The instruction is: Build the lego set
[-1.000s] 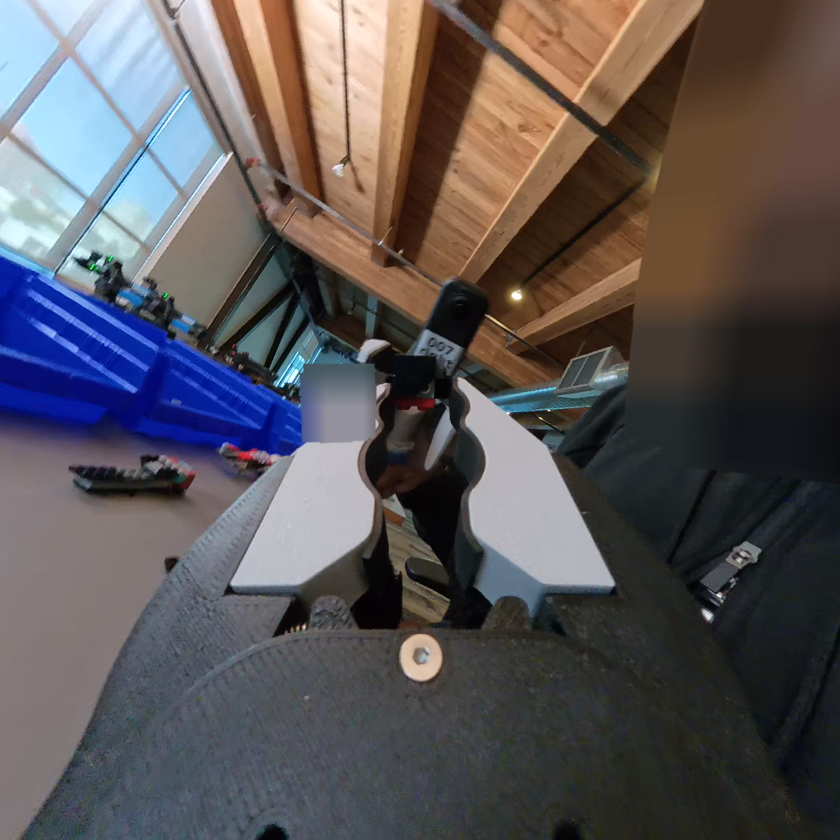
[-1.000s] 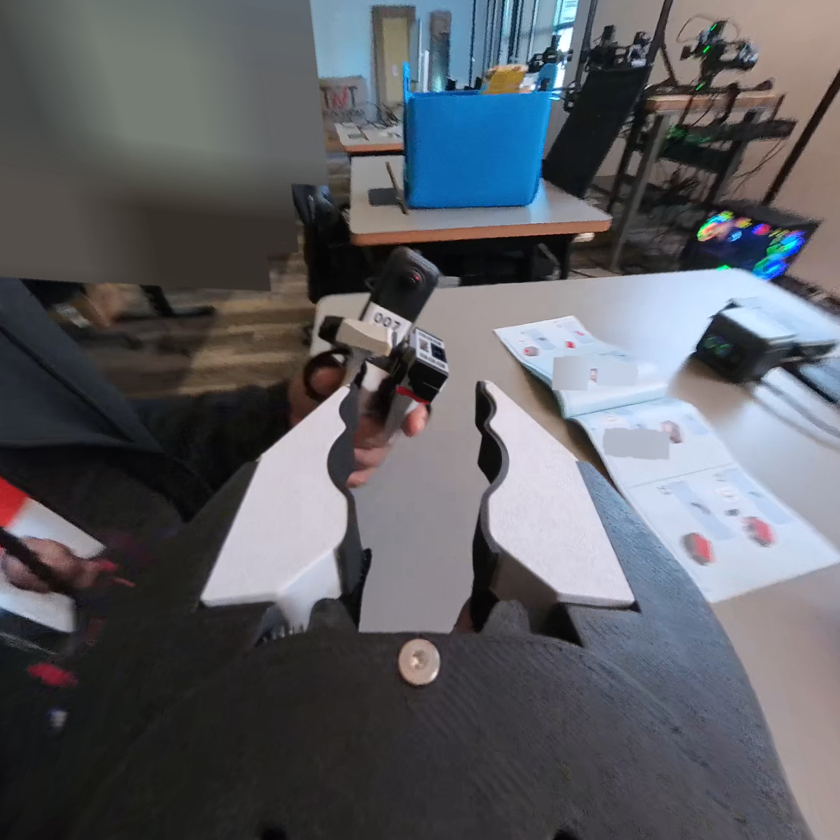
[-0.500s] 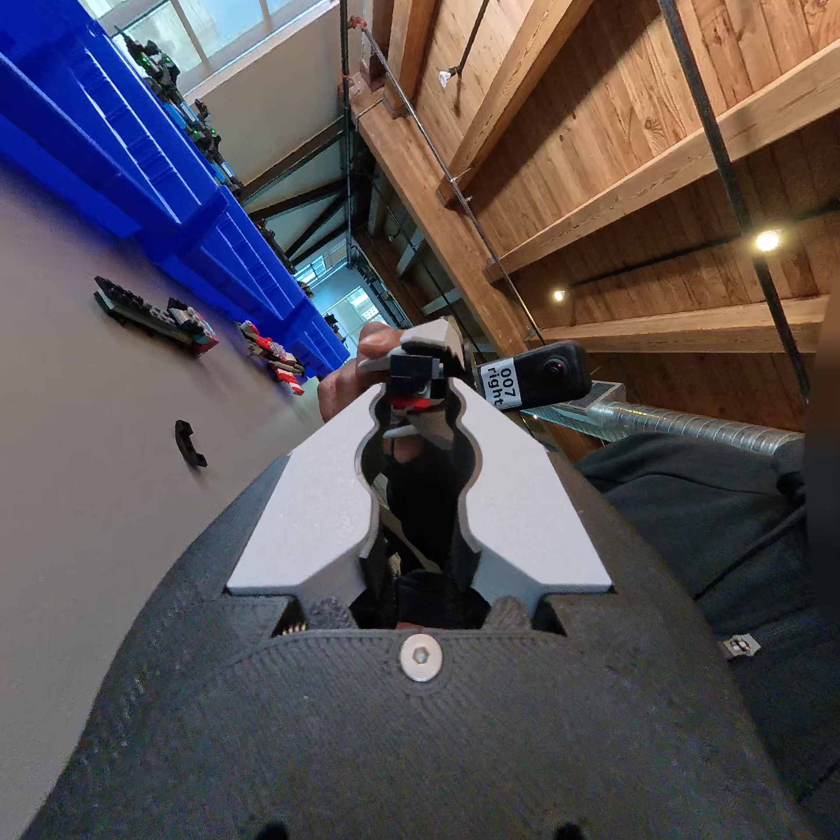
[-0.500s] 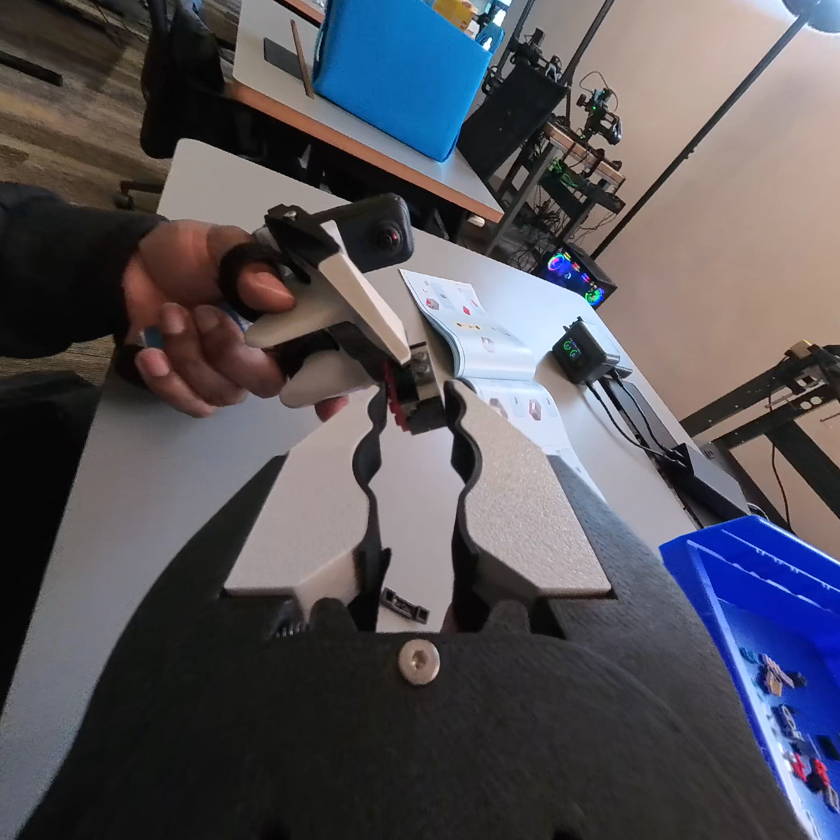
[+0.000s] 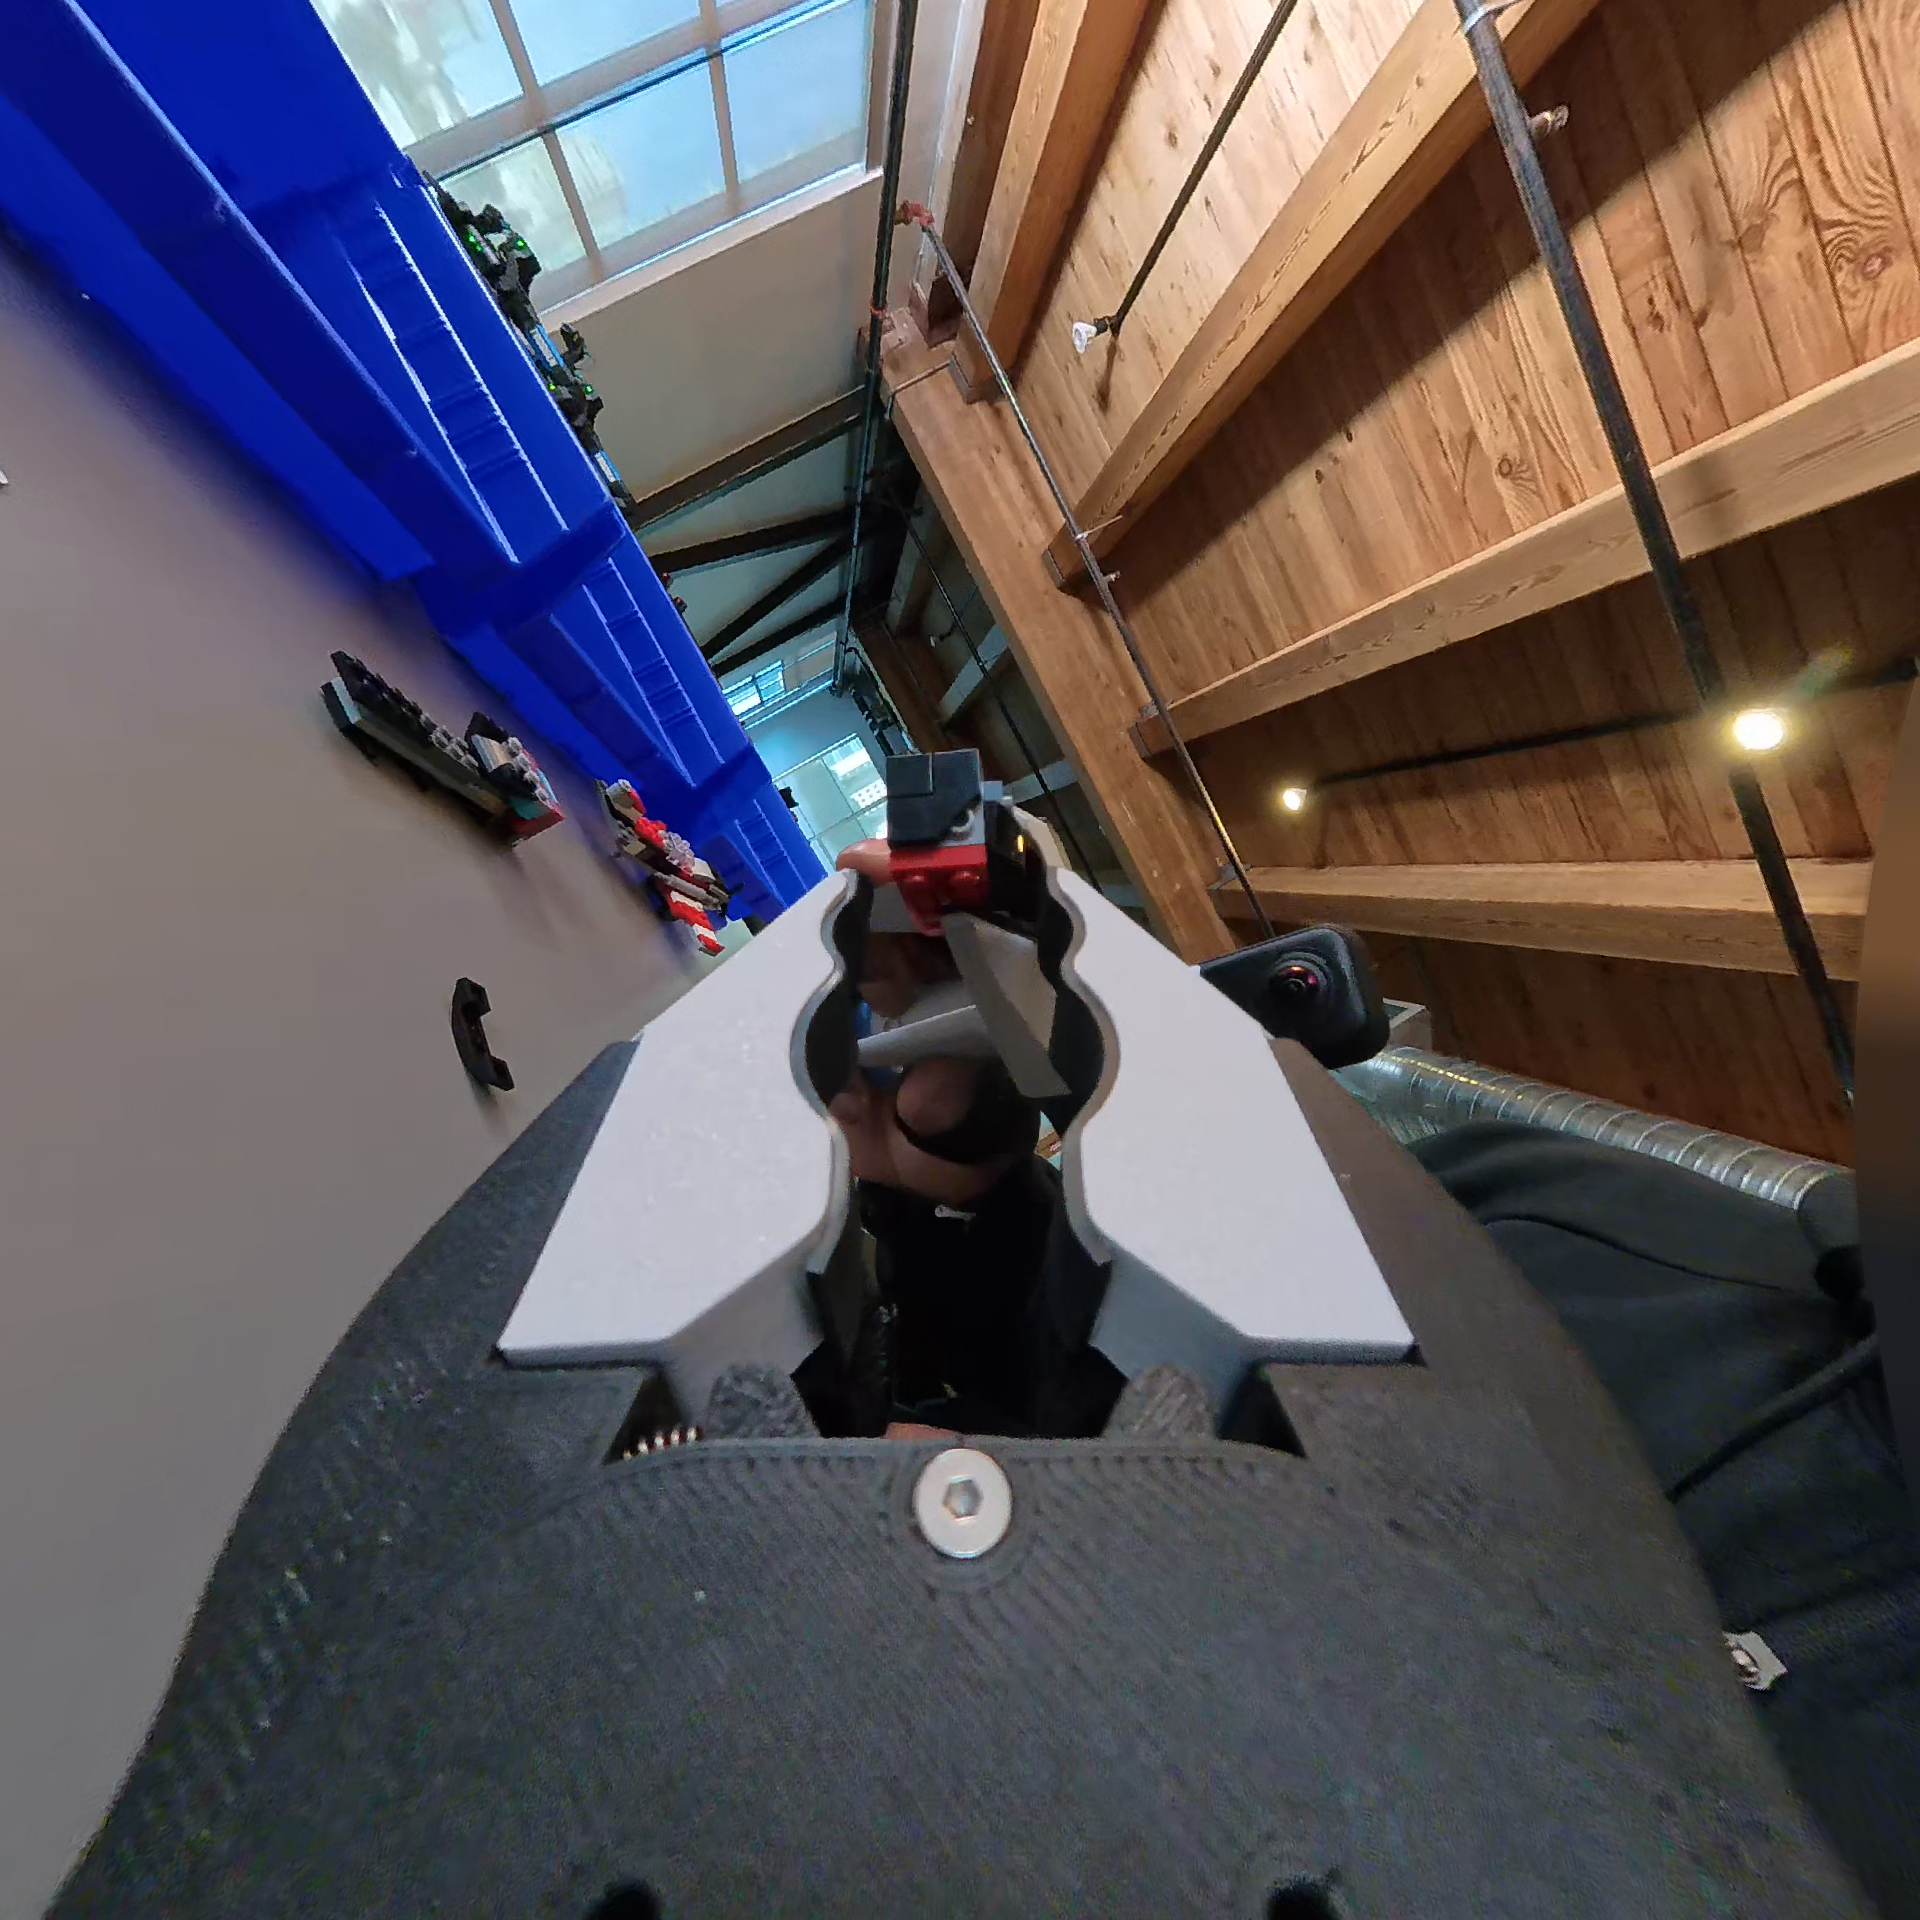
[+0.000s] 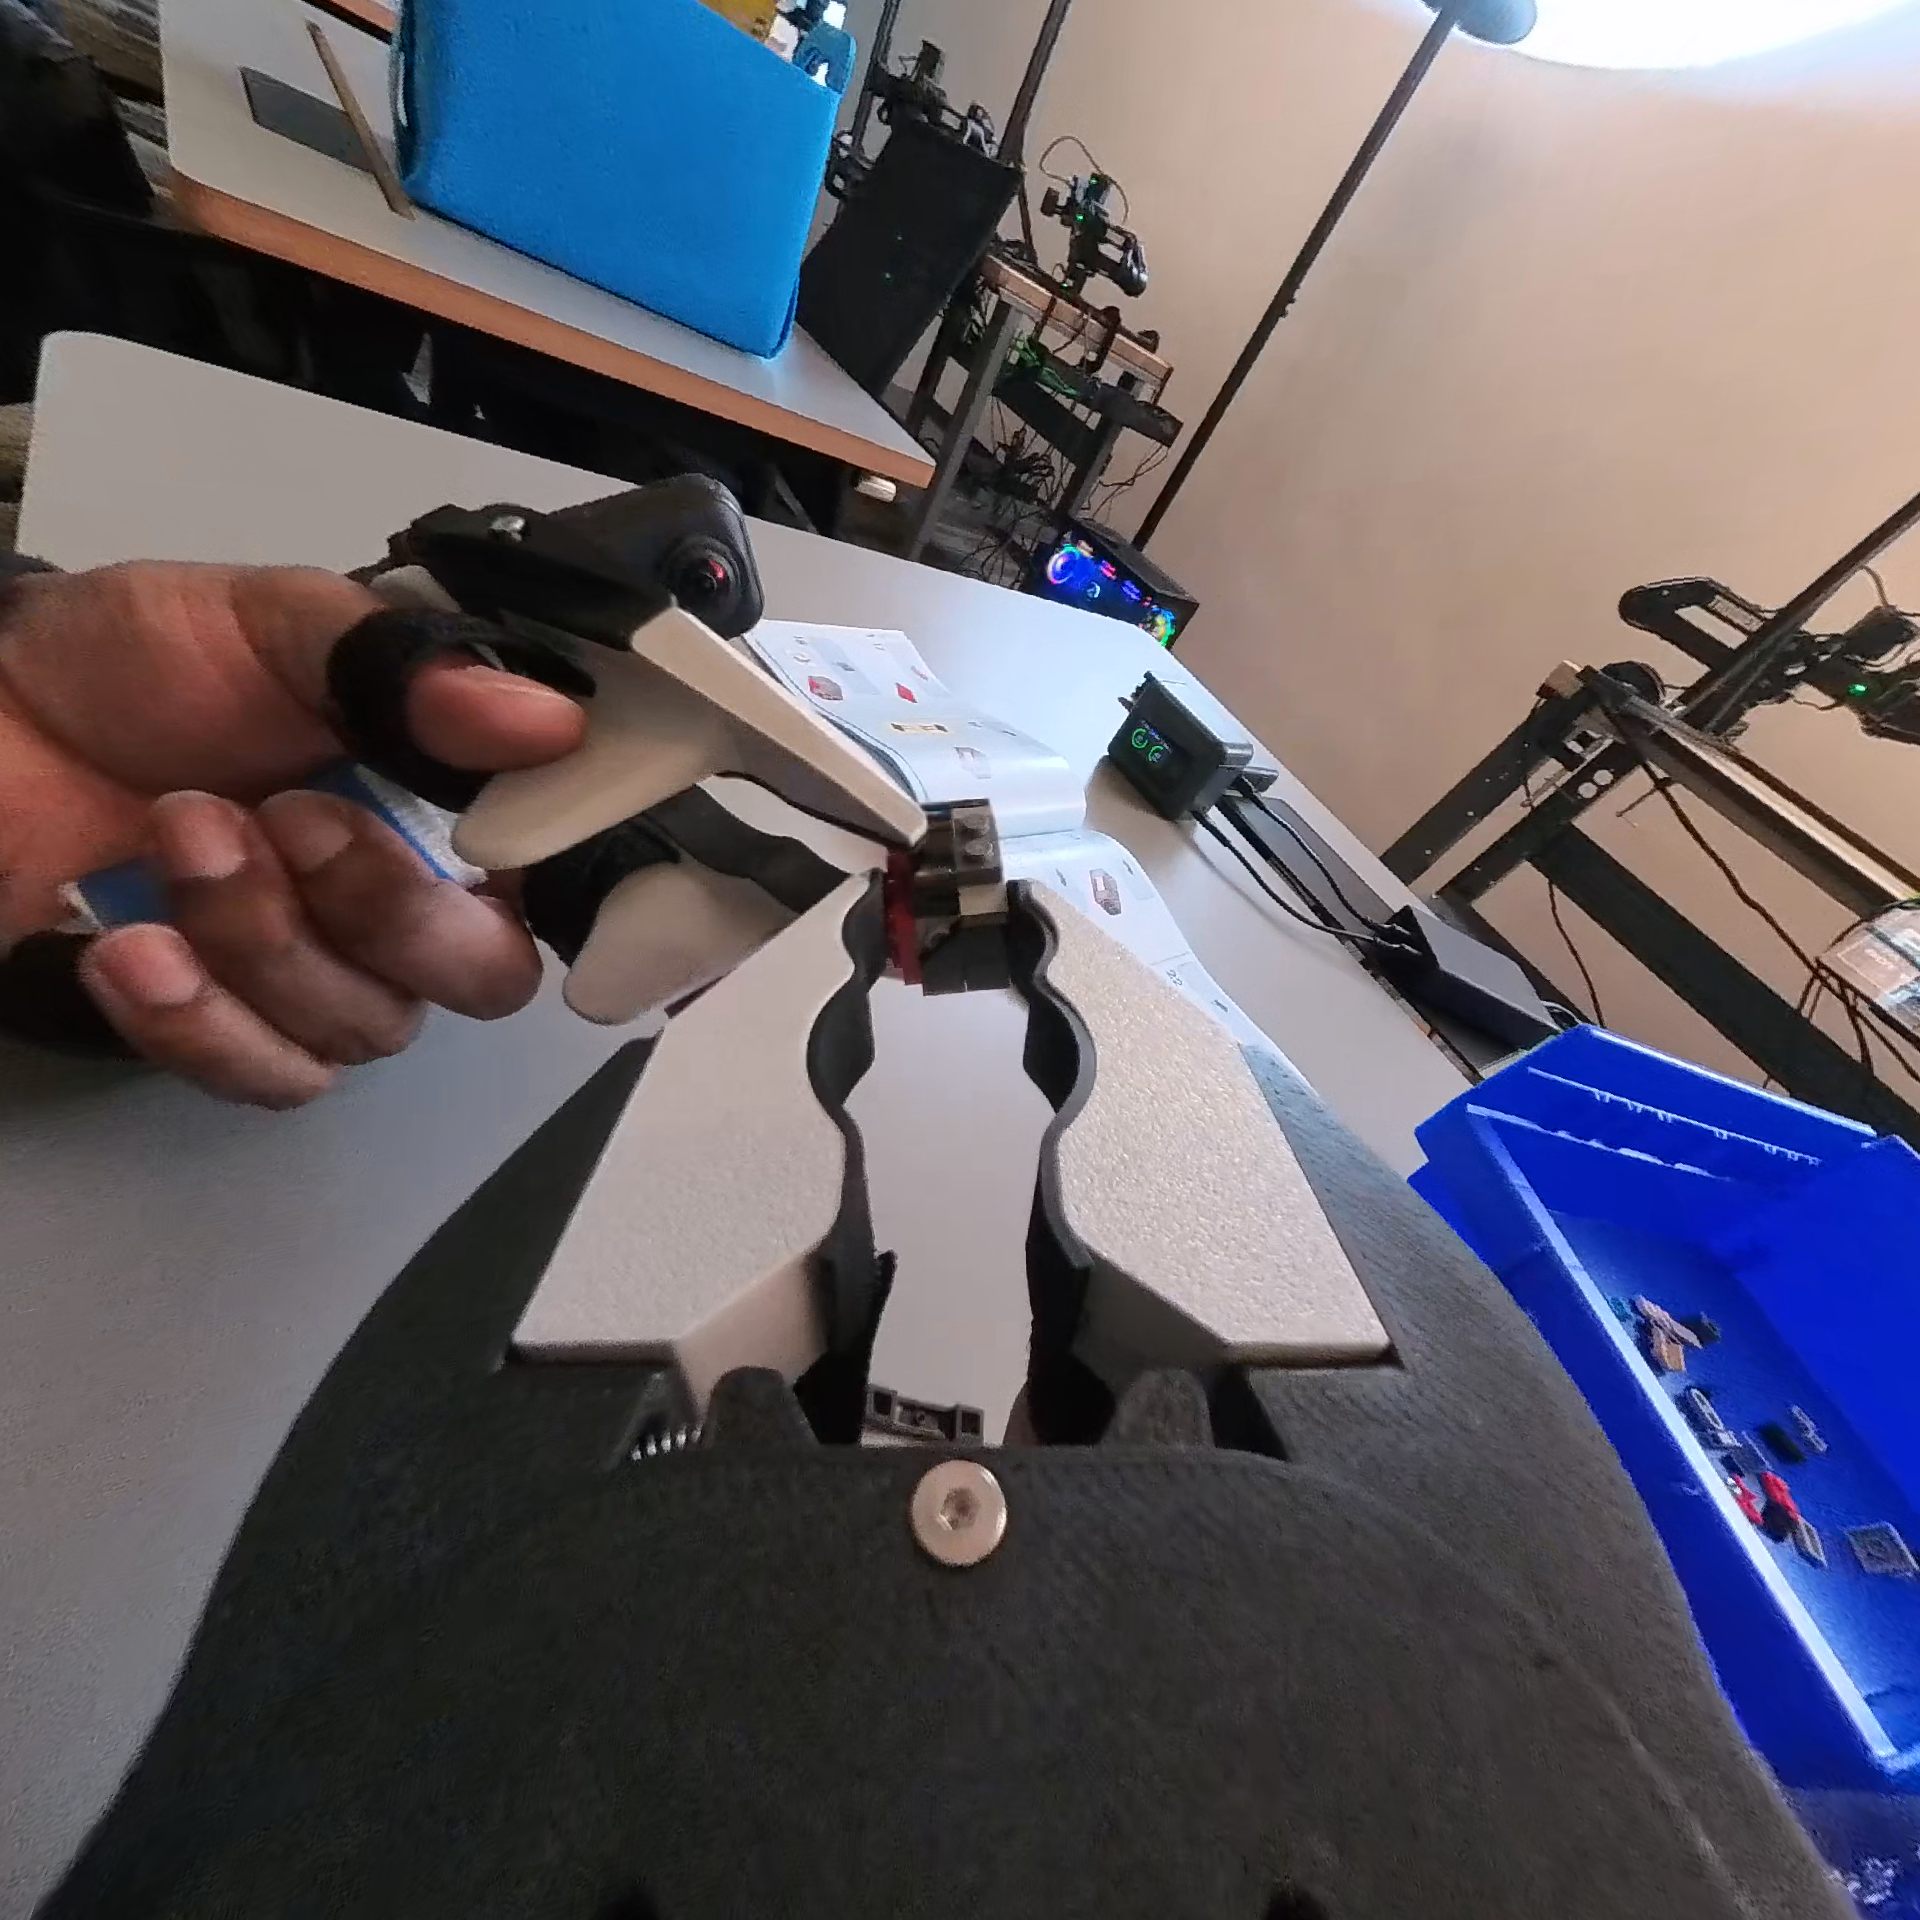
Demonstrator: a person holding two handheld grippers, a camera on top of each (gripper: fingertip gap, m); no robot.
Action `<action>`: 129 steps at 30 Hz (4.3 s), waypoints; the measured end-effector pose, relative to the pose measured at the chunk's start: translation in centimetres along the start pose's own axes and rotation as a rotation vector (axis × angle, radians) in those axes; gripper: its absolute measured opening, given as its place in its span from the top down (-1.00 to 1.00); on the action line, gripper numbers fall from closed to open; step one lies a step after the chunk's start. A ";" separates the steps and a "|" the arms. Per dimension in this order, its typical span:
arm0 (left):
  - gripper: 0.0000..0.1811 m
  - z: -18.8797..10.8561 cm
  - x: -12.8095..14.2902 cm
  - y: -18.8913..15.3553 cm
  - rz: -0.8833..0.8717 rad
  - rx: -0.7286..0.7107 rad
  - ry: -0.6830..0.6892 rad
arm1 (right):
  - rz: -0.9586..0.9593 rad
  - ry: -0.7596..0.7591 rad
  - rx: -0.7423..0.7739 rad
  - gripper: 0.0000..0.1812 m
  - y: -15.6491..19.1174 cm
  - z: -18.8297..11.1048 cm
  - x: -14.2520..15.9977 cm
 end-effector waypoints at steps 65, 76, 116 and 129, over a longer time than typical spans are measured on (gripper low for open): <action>0.75 -0.8 -0.9 1.3 0.050 -0.175 -0.071 | 0.329 0.502 -0.034 0.63 -1.6 -2.4 7.0; 0.75 -1.1 -1.2 1.5 0.039 -0.182 -0.085 | 0.321 0.521 -0.043 0.53 -2.1 -4.5 6.3; 0.75 -1.4 -1.5 1.3 0.068 -0.190 -0.076 | 0.309 0.494 -0.081 0.77 -5.2 -3.4 4.3; 0.75 -1.5 -1.5 1.3 0.082 -0.205 -0.077 | 0.429 0.648 -0.208 0.64 -0.4 -4.4 8.0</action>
Point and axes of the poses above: each gripper's, where its closed fingertips meet, z out along the fingers, x out of its underside, y = z × x across the jaws, the point moved 7 cm from there along -z, back along the fingers, and after that the axes turned 8 degrees about -y, right-handed, at the moved point
